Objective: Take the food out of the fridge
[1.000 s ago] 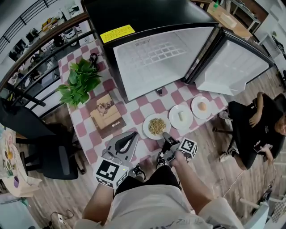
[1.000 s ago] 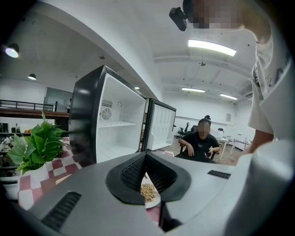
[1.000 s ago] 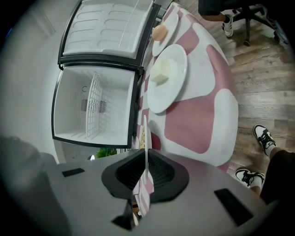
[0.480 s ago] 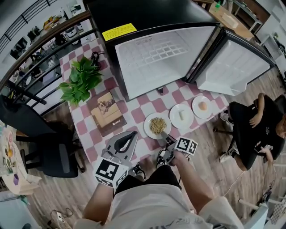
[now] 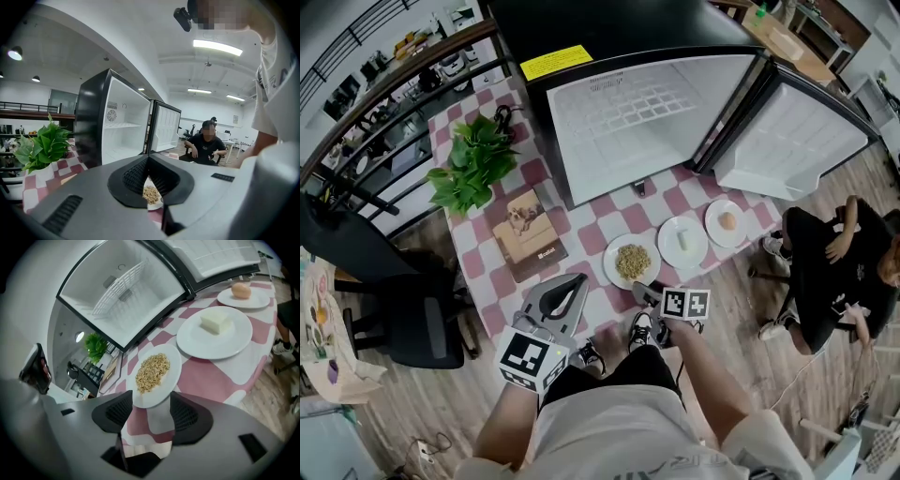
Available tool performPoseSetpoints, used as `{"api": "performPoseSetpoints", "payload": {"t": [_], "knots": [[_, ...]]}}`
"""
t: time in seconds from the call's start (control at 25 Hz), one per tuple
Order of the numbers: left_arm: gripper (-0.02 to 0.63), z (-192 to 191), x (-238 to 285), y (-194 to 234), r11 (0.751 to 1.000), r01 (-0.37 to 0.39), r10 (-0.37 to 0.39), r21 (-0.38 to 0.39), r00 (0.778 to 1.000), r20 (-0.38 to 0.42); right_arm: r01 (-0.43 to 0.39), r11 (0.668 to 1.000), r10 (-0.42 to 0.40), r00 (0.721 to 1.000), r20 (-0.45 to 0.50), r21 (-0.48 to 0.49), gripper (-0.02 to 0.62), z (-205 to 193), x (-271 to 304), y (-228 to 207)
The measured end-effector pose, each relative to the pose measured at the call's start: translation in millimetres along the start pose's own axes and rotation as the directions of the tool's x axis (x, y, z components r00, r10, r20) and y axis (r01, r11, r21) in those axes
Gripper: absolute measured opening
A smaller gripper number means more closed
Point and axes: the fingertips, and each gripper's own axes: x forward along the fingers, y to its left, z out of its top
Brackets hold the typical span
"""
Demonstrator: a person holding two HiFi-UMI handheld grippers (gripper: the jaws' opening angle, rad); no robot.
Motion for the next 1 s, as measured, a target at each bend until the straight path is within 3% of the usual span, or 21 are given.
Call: {"api": "performPoseSetpoints", "payload": {"t": [0.2,0.32,0.36,0.48,0.52,0.8,1.0], "knots": [[0.002,2,0,-4,1.0,0.009,-0.009,0.006,1.0,0.003,0.1,0.993,-0.104,0.993,-0.064,-0.067,0.242,-5,-5,-7],[0.002,6,2,-8,1.0,0.019,-0.019,0.014,1.0,0.009,0.114,0.992,-0.117,0.992,-0.042,-0.063,0.241,1,-16,-6],[0.002,8,2,-9,1.0,0.023,-0.023,0.017,1.0,0.012,0.118,0.992,-0.119,0.993,-0.017,-0.048,0.228,6,-22,-6],[0.002,14,4,-14,0.999,0.034,-0.035,0.026,0.999,0.023,0.143,0.989,-0.14,0.986,0.09,-0.025,0.069,24,-44,-7],[0.002,16,6,-15,0.999,0.04,-0.041,0.029,0.999,0.027,0.148,0.988,-0.143,0.982,0.125,-0.03,0.053,30,-51,-7],[0.002,41,19,-29,0.995,0.078,-0.083,0.065,0.994,0.071,0.139,0.985,-0.095,0.934,0.345,-0.106,0.023,70,-106,17],[0.002,62,26,-37,0.991,0.104,-0.113,0.09,0.988,0.106,0.16,0.964,-0.029,0.857,0.514,-0.213,0.021,107,-162,55]]}}
